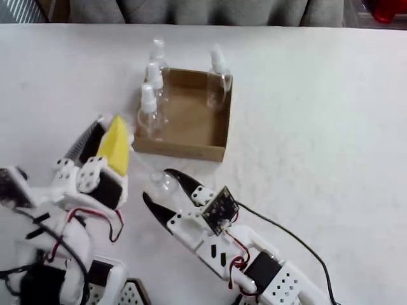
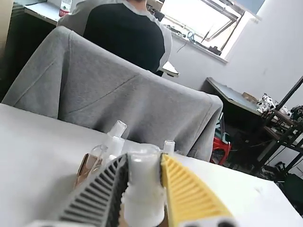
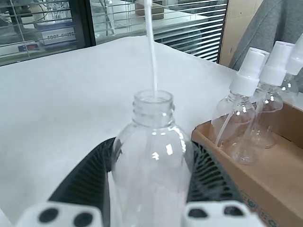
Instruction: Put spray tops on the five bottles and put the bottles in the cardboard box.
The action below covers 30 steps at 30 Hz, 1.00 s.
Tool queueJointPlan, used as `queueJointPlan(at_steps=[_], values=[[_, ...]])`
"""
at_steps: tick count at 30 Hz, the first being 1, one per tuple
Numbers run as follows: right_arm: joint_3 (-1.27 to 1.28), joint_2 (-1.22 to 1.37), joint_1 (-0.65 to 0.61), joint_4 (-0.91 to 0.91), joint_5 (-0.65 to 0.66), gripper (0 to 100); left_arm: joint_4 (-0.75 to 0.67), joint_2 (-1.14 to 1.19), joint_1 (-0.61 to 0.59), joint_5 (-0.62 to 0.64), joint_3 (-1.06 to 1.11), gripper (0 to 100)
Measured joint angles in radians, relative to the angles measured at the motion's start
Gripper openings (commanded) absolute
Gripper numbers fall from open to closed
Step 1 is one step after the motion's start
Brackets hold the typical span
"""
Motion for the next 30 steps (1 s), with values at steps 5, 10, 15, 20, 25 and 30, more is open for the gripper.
queueJointPlan(at_steps=[5,10,15,20,25,30], values=[[0.000,0.000,0.003,0.000,0.000,1.5,-0.040,-0.003,0.005,0.000,0.057,2],[0.000,0.002,0.006,0.002,0.003,1.5,-0.051,-0.005,0.017,-0.034,0.110,2],[0.000,0.003,0.011,0.003,0.003,1.5,-0.058,-0.005,0.129,-0.078,0.181,2],[0.000,0.002,0.014,0.003,0.003,1.5,-0.058,-0.005,0.176,-0.086,0.186,2],[0.000,0.002,0.014,0.003,0.003,1.5,-0.057,-0.005,0.181,-0.091,0.189,4],[0.000,0.002,0.012,0.003,0.003,1.5,-0.048,-0.005,0.181,-0.091,0.189,21]])
